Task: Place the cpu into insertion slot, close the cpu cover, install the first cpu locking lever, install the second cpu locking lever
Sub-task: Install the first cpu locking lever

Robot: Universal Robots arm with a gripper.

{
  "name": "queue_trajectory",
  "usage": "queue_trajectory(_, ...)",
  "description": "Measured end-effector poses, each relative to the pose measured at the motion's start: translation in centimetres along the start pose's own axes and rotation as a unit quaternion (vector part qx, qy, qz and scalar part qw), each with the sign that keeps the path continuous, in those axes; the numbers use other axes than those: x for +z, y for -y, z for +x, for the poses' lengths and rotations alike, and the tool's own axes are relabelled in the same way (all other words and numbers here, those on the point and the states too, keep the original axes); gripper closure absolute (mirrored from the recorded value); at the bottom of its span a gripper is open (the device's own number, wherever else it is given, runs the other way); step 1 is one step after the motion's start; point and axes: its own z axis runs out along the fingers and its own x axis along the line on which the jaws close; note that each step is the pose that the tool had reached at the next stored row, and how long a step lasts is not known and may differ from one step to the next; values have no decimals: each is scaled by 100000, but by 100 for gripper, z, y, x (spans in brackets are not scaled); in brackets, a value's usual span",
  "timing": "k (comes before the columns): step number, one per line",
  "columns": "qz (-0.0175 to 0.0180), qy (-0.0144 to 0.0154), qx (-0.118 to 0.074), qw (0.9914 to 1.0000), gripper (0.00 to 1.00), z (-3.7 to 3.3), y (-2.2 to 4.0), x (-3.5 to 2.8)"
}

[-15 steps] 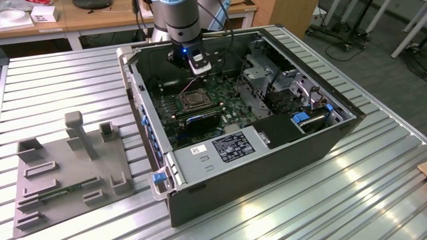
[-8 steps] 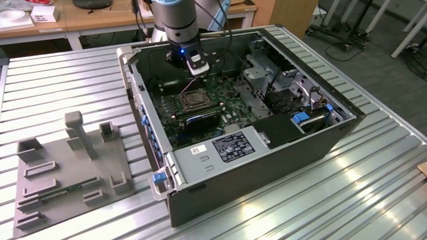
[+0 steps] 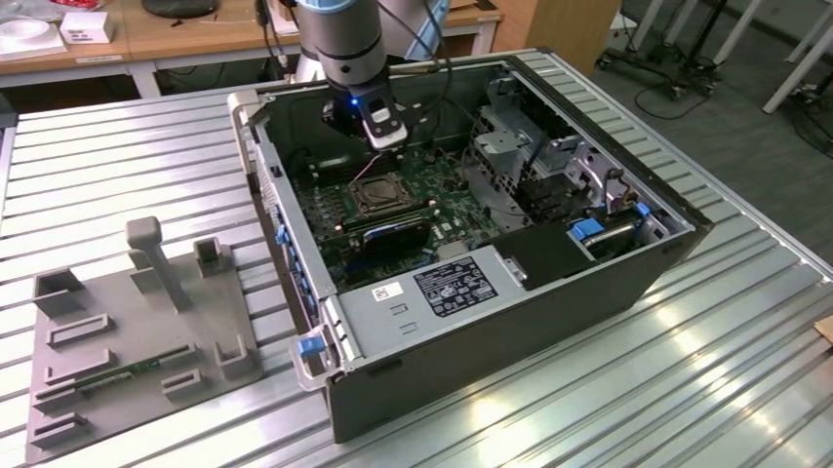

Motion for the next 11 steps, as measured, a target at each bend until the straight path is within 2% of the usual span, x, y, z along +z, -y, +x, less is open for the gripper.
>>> queue_trajectory(7, -92, 415, -154, 99999, 89, 27, 30, 12)
queue_trajectory(11, -41, 534, -211, 99998, 89, 35, 45, 32)
